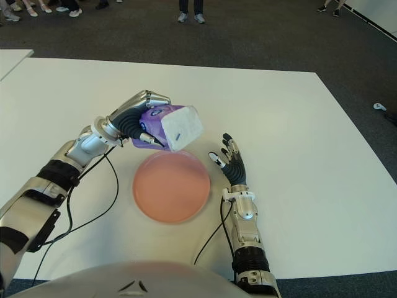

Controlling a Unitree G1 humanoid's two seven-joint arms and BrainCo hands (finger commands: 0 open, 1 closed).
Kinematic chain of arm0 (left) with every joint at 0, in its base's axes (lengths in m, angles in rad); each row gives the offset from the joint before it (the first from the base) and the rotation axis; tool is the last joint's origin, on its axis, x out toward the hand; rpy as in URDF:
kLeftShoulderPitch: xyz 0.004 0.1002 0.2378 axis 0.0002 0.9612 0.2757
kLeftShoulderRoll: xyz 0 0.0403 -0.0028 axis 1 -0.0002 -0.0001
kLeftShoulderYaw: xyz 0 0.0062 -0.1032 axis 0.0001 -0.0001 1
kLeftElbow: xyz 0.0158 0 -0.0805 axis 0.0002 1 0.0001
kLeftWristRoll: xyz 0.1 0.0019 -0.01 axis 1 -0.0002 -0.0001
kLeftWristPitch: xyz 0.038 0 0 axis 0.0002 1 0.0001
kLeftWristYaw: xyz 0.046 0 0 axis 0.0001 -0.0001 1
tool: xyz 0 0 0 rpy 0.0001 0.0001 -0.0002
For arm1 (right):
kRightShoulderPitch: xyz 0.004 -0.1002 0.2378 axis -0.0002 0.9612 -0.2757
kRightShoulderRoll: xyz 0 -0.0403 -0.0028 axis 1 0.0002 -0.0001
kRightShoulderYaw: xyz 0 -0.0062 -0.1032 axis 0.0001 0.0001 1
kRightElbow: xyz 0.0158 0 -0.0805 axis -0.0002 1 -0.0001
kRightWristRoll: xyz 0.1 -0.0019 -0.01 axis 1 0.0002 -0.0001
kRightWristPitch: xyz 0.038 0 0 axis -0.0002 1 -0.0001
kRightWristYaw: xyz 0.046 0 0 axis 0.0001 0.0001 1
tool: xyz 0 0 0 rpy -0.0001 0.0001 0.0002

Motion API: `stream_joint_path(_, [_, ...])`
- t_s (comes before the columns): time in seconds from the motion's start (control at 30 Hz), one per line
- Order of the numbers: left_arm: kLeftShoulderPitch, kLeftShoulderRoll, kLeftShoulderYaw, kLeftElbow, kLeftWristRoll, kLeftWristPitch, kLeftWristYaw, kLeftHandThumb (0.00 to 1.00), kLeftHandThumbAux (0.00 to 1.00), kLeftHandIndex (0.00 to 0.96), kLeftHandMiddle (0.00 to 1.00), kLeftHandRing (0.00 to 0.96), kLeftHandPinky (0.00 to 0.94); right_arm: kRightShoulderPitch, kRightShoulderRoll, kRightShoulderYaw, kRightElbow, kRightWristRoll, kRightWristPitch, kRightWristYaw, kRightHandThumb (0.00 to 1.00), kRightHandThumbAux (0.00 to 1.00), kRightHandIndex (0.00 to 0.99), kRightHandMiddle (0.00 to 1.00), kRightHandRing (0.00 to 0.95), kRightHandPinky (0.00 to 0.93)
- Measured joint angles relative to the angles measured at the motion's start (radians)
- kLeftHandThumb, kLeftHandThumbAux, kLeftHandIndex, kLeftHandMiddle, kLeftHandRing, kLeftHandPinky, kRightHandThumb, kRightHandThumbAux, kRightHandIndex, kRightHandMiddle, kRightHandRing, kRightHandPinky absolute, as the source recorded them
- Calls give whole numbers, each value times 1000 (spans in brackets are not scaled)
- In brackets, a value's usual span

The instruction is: Put the tissue paper into the plate.

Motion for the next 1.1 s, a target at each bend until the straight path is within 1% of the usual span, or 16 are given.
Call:
stream_joint_path(0.1, [9, 14, -11, -47, -33, 7, -76, 853, 667, 400, 533, 835, 804, -1, 0, 0, 2, 0, 0, 0, 0, 550, 0, 0, 0, 0])
stream_joint_path(0.2, [14, 25, -17, -80, -24, 1, -123, 853, 667, 399, 533, 831, 799, -4, 0, 0, 4, 1, -1, 0, 0, 551, 0, 0, 0, 0])
stream_joint_path(0.27, [18, 27, -18, -94, -12, -4, -139, 853, 667, 399, 533, 830, 797, -5, 1, 0, 5, 1, -1, 0, 0, 551, 0, 0, 0, 0])
stream_joint_path(0.4, [29, 28, -8, -109, 72, -32, -137, 853, 668, 399, 533, 826, 793, -8, 2, 0, 6, 1, -1, 0, 0, 550, 0, 0, 0, 0])
stream_joint_path(0.6, [57, 26, 20, -114, 209, -67, -88, 853, 668, 398, 533, 822, 787, -9, 3, 0, 7, 1, -1, 0, 0, 550, 0, 0, 0, 0])
stream_joint_path(0.8, [64, 22, 21, -95, 327, -97, -24, 852, 668, 397, 532, 818, 778, -7, 3, 0, 7, 1, -1, 1, 0, 555, 0, 0, 0, 0])
stream_joint_path(0.97, [74, 18, 10, -94, 429, -97, 23, 852, 669, 396, 532, 817, 777, -7, 2, 0, 6, 1, -1, 2, 0, 548, 0, 0, 0, 0])
stream_joint_path(1.1, [84, 18, 4, -108, 485, -81, 49, 851, 670, 395, 531, 816, 776, -7, 3, 1, 5, 1, -1, 1, 0, 545, 0, 0, 0, 0])
